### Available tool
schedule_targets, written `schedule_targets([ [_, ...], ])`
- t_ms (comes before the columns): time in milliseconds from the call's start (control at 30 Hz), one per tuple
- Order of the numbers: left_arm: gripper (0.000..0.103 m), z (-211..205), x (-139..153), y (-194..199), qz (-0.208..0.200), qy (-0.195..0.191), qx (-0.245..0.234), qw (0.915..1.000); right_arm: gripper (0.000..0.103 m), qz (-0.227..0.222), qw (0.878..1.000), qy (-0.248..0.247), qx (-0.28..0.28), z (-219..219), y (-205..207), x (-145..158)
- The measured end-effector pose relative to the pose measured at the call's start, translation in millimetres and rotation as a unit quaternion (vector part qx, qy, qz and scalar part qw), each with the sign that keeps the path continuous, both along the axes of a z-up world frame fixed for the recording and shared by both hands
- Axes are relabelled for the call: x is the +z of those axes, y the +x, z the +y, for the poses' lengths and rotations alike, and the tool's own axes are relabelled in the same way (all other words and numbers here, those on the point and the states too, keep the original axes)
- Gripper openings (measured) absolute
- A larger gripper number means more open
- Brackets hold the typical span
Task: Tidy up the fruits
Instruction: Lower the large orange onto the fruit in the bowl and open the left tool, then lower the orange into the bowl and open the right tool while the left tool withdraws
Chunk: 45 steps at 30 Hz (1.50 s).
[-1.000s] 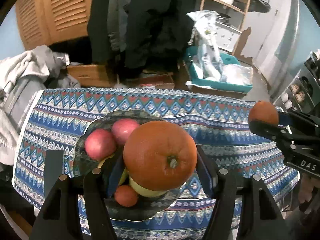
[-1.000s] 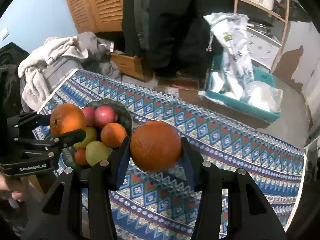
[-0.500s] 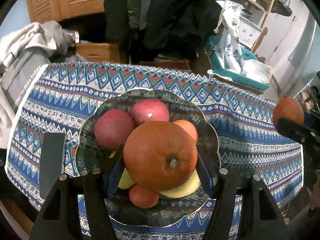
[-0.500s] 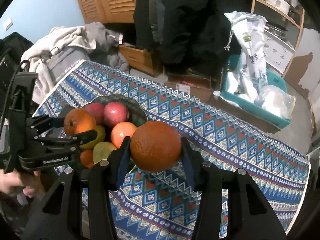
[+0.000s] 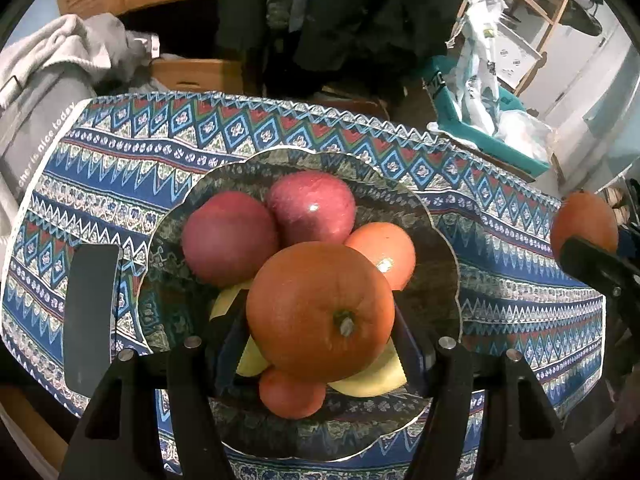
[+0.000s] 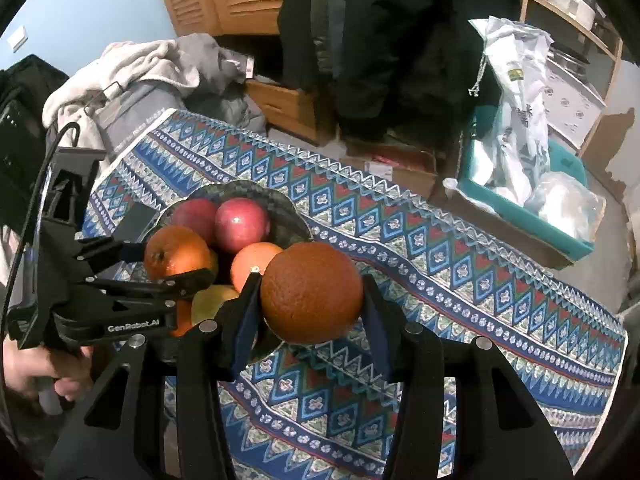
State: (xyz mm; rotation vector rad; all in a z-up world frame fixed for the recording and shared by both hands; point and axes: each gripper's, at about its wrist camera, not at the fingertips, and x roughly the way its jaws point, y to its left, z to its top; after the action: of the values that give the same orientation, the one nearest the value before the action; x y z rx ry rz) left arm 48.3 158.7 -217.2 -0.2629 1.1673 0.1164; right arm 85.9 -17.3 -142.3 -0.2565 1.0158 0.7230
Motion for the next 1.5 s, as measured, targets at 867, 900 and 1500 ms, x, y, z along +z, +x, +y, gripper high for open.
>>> schedule_targets([
  [867,0.072,20.1,48.3,-36.9,-0.031,0.004,0.018,0.9993,0.048,0.011,1.0,0.006,0.019,18.4,-7.4,-4.9],
  [900,0.072,23.5,49.7,-39.9,-0.033,0.002,0.023,0.9992,0.048,0.013,1.0,0.007,0.02,20.1,-7.9,-5.4],
  [1500,0.072,71.3,52.6,-85.4,-0.032,0.014,0.075,0.9965,0.048,0.07,0.994,-0.006,0.088,91.8,-48.0,-45.9],
])
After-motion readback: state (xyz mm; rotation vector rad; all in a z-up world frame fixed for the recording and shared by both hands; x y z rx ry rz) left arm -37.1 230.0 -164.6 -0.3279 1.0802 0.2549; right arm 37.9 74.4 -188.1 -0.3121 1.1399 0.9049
